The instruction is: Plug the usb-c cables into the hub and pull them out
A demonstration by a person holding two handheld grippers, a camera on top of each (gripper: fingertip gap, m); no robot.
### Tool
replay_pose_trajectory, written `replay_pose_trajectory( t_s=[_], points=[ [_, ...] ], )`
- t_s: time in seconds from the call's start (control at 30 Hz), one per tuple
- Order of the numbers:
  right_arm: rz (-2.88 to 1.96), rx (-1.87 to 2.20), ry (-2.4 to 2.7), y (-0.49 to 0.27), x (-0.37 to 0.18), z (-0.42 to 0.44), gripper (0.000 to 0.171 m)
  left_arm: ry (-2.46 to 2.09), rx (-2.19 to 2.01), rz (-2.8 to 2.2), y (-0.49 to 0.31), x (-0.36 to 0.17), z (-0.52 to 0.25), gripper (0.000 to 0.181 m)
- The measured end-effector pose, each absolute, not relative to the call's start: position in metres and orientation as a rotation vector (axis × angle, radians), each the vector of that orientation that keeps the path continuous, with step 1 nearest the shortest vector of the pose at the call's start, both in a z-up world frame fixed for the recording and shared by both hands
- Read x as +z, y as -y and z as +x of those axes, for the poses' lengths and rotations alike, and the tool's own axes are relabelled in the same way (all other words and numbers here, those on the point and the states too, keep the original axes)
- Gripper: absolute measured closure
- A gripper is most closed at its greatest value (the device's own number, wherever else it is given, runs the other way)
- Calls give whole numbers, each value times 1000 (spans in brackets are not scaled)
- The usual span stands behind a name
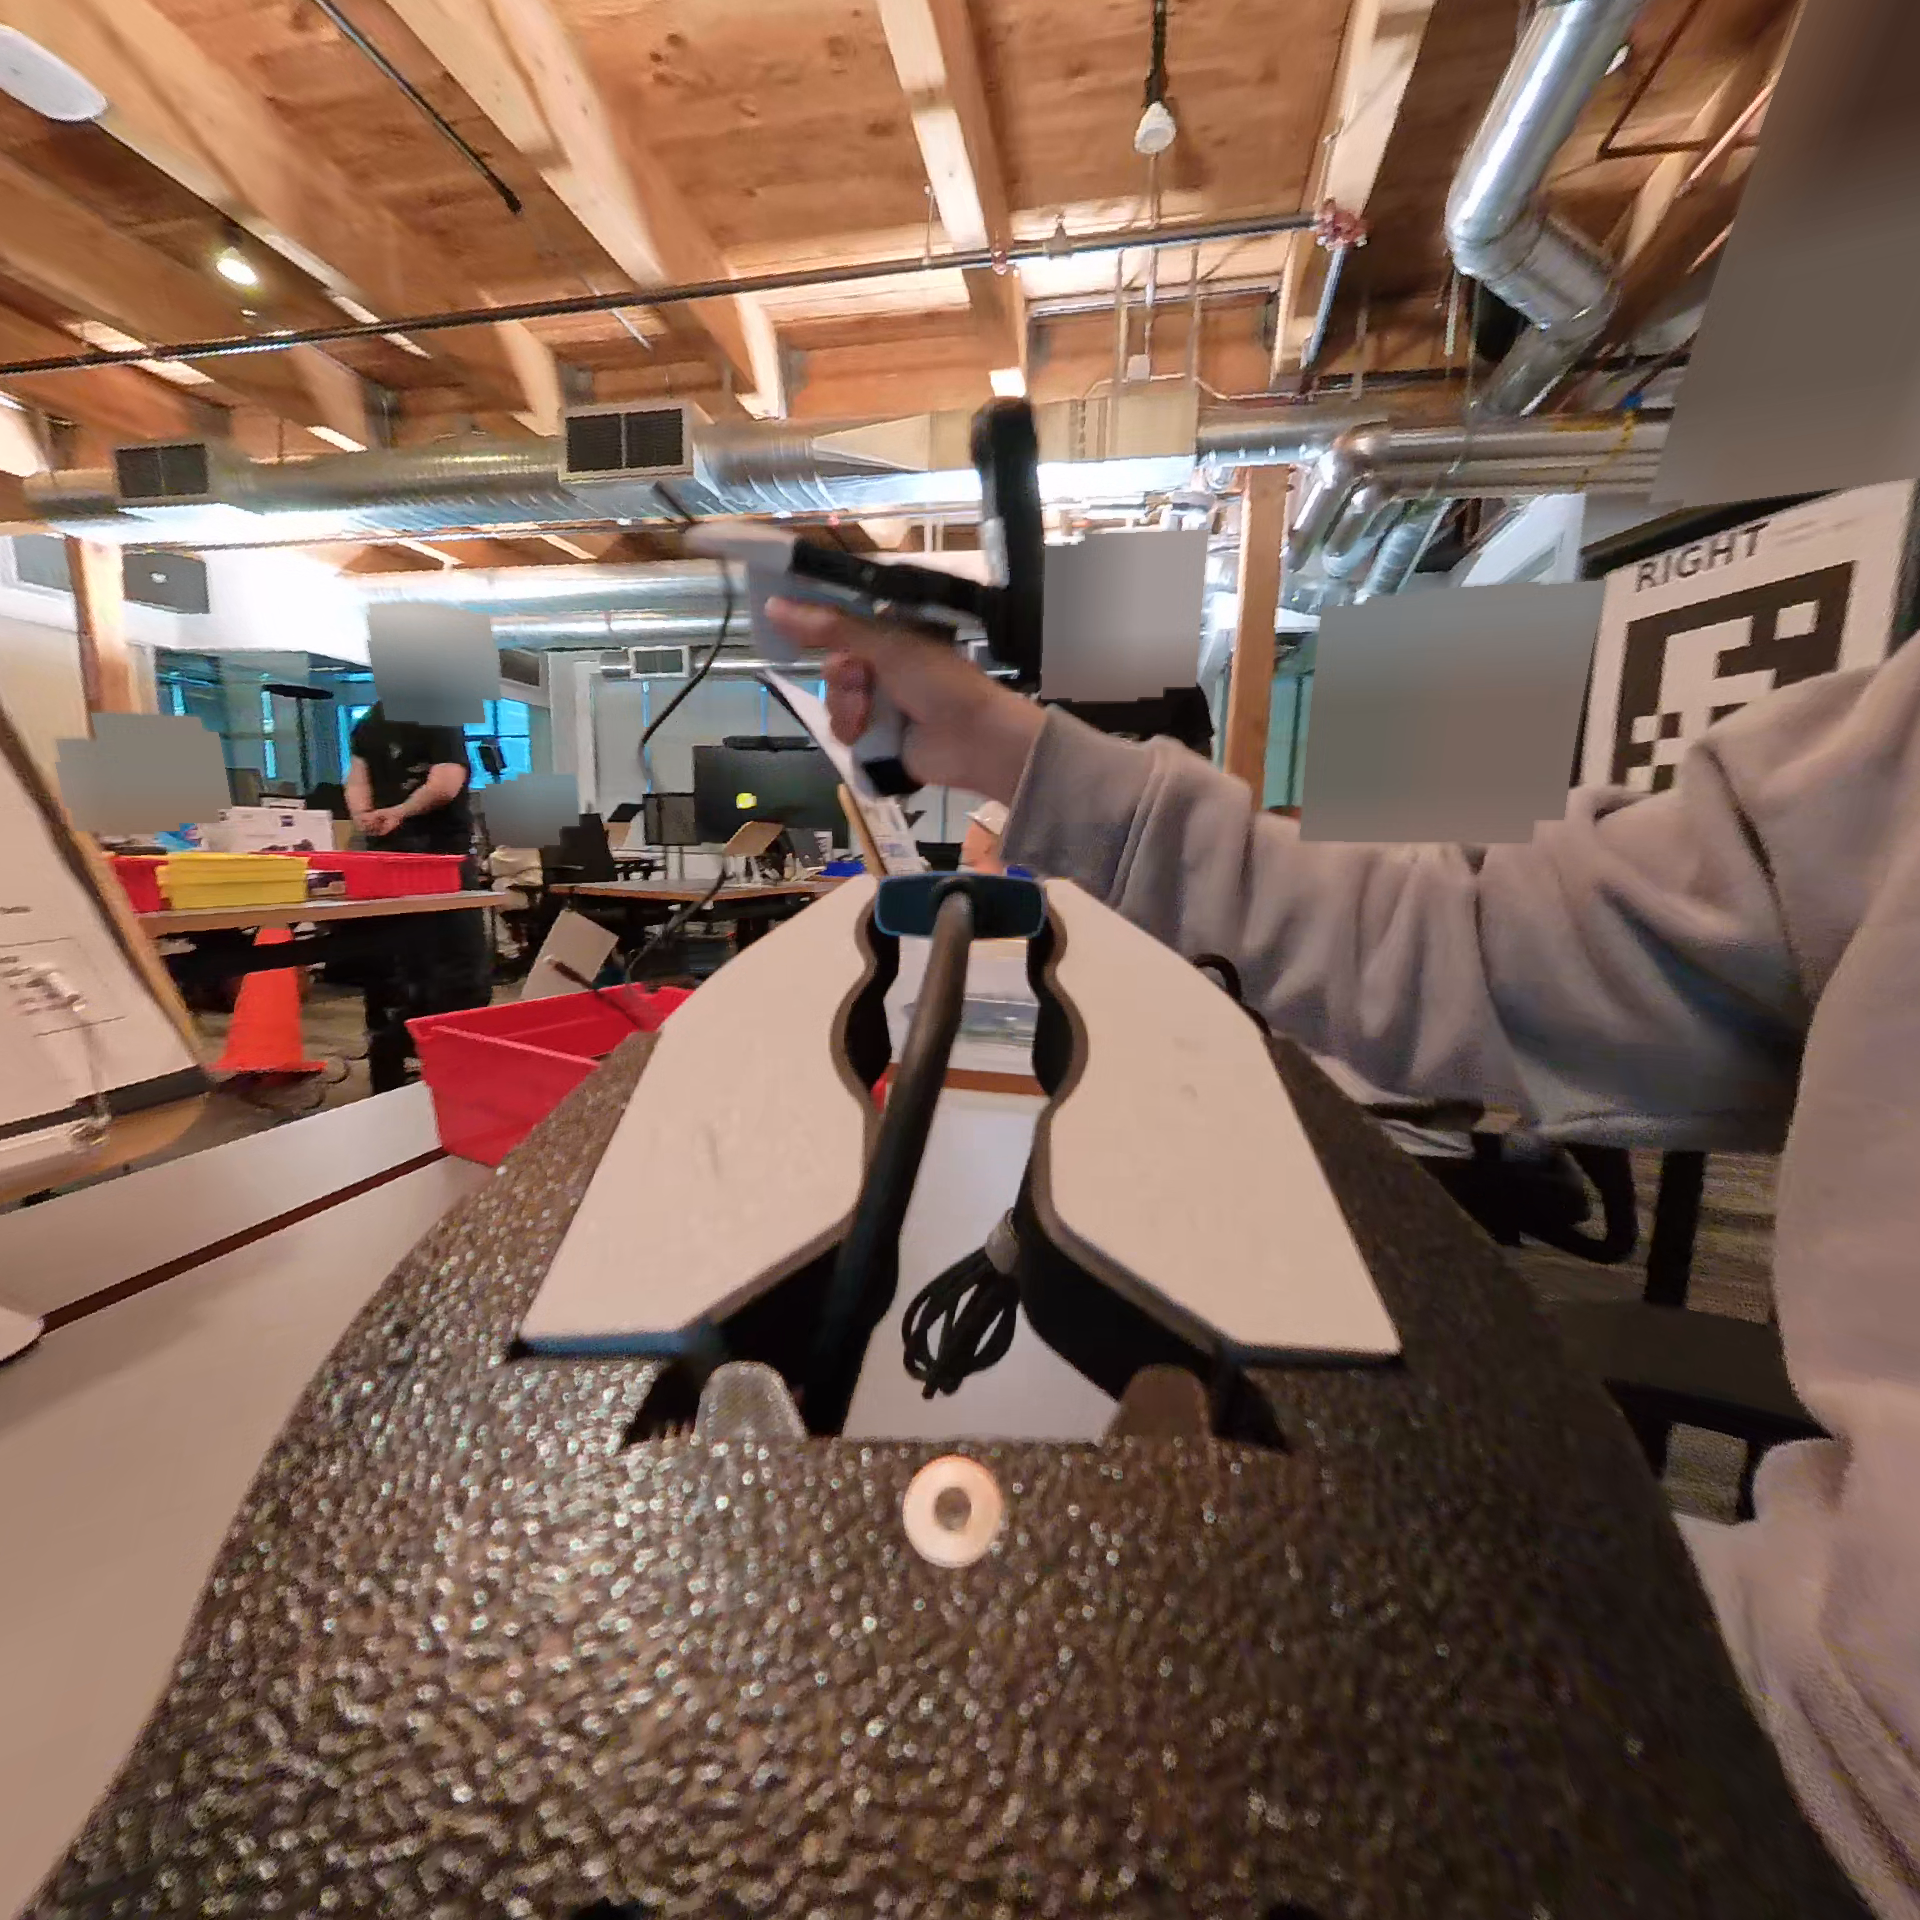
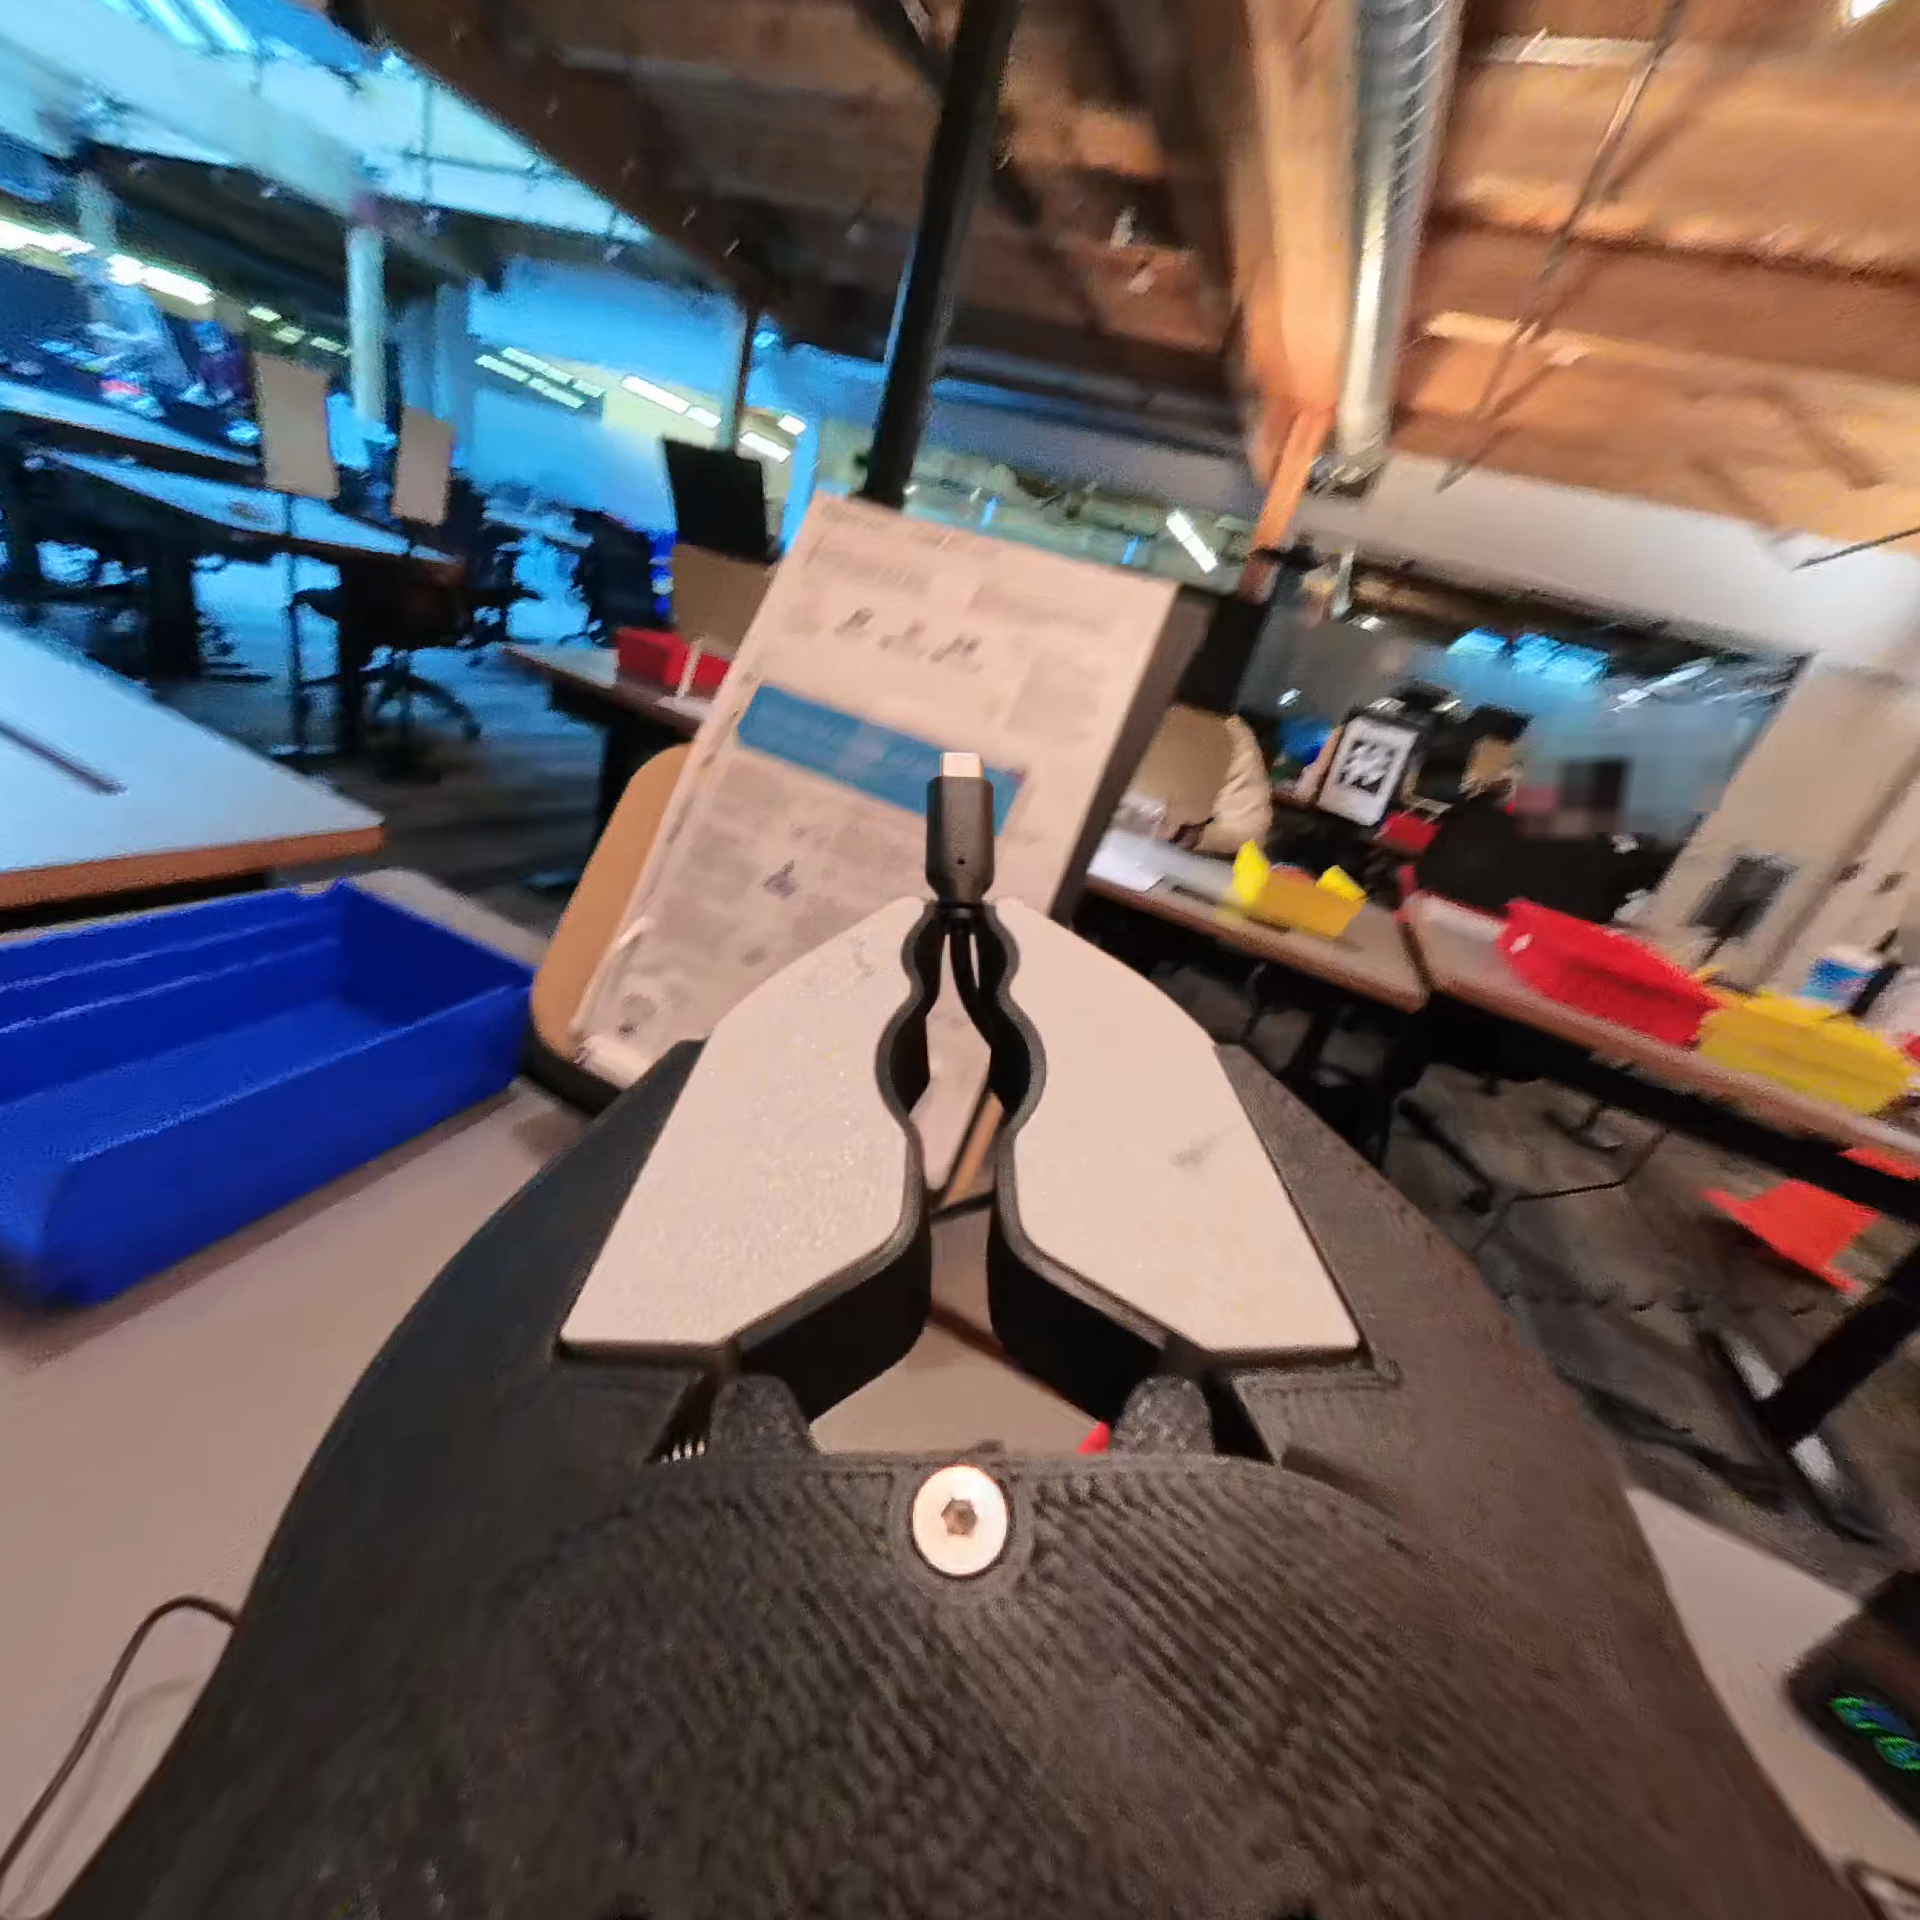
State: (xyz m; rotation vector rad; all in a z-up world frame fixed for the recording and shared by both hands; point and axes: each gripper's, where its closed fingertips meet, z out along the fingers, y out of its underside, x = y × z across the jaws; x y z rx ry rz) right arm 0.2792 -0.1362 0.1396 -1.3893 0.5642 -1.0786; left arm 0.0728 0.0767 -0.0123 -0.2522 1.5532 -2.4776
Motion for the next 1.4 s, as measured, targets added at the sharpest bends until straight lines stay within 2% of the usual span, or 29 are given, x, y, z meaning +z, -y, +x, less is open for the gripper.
replay_pose_trajectory(
  t_s=[0.27, 0.5, 0.6, 0.9, 1.1, 1.23, 1.4],
  points=[
    [-1376, -1091, -531, 181, 241, 296, 165, -1599, -2287, -445, -86, -48, 109, 158],
    [-1346, -1076, -469, 200, 343, 289, 165, -1605, -2302, -525, -90, -65, 121, 158],
    [-1405, -1146, -480, 209, 366, 301, 164, -1600, -2323, -546, -89, -69, 123, 158],
    [-1489, -1288, -577, 252, 379, 357, 164, -1628, -2303, -551, -83, -74, 125, 158],
    [-1483, -1298, -602, 267, 368, 369, 164, -1626, -2321, -567, -82, -75, 126, 158],
    [-1556, -1294, -638, 275, 329, 377, 164, -1631, -2350, -587, -78, -80, 127, 158],
    [-1683, -1198, -672, 276, 249, 372, 165, -1649, -2323, -565, -75, -80, 125, 158]
  ],
)
